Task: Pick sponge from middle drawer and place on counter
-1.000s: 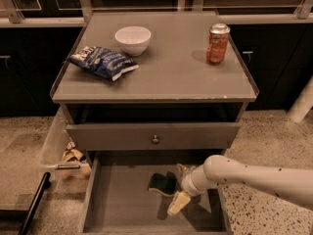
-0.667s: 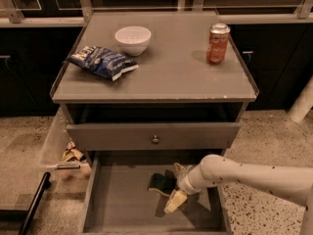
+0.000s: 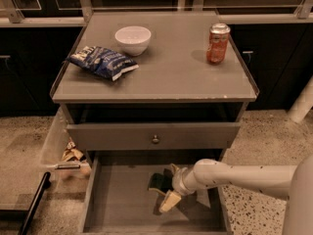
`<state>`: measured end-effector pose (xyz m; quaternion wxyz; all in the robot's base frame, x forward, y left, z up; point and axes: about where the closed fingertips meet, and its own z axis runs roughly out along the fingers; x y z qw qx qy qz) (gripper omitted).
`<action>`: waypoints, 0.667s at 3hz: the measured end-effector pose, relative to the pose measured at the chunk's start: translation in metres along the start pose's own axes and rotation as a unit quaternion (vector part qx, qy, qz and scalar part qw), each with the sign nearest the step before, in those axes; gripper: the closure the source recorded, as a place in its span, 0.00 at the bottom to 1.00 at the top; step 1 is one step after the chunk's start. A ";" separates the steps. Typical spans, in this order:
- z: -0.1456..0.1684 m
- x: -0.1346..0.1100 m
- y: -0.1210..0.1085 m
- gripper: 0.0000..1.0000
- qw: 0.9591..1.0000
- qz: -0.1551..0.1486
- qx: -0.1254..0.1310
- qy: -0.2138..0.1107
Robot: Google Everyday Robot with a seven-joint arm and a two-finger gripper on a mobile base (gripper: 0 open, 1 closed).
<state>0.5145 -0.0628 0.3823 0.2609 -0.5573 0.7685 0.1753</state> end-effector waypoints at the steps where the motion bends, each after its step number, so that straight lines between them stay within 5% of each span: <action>1: 0.013 -0.002 -0.004 0.00 1.000 -0.010 0.007 -0.006; 2: 0.020 -0.006 -0.007 0.00 1.000 -0.020 0.007 -0.013</action>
Offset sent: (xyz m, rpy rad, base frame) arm 0.0194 0.0177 -0.0133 0.0239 -0.0653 0.0394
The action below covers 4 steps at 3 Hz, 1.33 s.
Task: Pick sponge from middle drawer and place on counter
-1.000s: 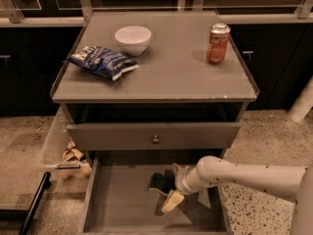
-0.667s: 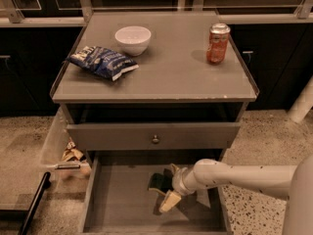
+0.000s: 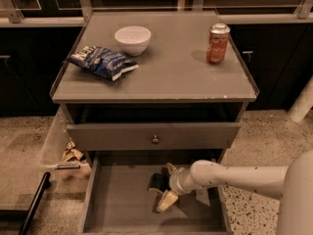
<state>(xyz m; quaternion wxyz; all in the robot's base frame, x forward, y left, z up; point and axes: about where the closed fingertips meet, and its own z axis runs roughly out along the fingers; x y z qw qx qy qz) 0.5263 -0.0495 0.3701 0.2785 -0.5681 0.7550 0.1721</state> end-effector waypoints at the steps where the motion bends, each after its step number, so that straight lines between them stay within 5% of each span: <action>1: 0.000 0.000 0.000 0.16 1.000 -0.001 0.000 -0.001; 4: 0.001 0.000 0.000 0.86 1.000 -0.001 0.000 -0.001</action>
Offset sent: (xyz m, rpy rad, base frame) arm 0.0004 0.0004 -0.0002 0.0007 -0.0011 0.0012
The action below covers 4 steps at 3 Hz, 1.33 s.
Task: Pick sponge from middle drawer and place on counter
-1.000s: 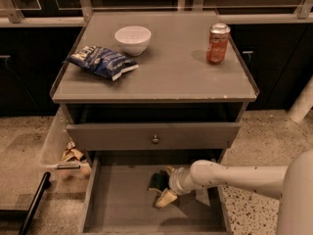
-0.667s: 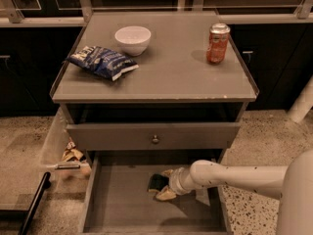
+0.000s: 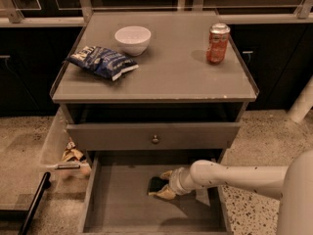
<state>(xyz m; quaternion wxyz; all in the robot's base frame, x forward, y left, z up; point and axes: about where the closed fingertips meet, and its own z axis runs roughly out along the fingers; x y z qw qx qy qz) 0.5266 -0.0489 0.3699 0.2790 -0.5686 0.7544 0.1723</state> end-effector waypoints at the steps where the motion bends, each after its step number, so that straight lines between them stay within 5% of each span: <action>1: 0.000 0.000 0.000 1.00 1.000 0.000 0.000 0.000; 2: 0.000 0.000 0.000 1.00 1.000 0.000 0.000 0.000; 4: 0.000 0.000 0.000 0.58 1.000 0.000 0.000 0.000</action>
Offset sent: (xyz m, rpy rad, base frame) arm 0.0000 0.0000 0.0000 0.0000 0.0000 0.0000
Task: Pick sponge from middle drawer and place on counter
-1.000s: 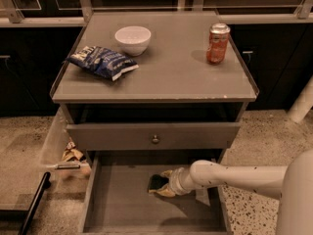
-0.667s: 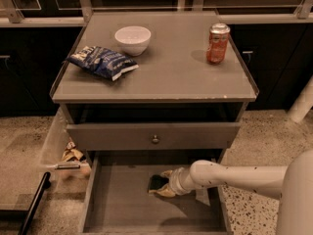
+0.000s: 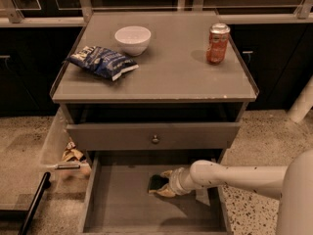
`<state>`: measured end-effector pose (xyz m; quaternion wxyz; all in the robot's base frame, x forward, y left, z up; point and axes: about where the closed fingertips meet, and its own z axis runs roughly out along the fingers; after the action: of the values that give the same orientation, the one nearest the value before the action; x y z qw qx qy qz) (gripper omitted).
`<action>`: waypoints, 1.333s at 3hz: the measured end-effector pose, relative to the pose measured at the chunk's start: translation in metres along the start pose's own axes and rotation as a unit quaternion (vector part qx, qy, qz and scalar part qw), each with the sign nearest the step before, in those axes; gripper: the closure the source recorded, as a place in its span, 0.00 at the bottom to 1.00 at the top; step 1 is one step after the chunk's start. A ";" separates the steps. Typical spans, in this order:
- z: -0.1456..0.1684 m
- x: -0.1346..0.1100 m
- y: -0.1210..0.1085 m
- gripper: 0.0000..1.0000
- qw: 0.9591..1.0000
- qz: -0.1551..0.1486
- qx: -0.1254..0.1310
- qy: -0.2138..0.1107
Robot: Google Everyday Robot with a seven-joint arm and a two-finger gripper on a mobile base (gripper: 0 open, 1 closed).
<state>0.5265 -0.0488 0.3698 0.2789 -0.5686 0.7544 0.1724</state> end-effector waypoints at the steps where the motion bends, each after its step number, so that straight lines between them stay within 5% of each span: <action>1: 0.000 0.000 0.000 0.35 1.000 0.000 0.000 0.000; 2: 0.000 0.001 0.001 0.12 1.000 0.001 -0.001 0.000; 3: 0.005 0.018 0.005 0.00 1.000 0.011 -0.002 0.001; 4: 0.006 0.018 0.005 0.00 1.000 0.011 -0.002 0.001</action>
Offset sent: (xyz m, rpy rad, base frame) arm -0.0025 -0.0045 -0.0037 0.0041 0.0088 -0.0097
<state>0.5191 -0.0580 0.3539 0.2750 -0.5611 0.7605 0.1766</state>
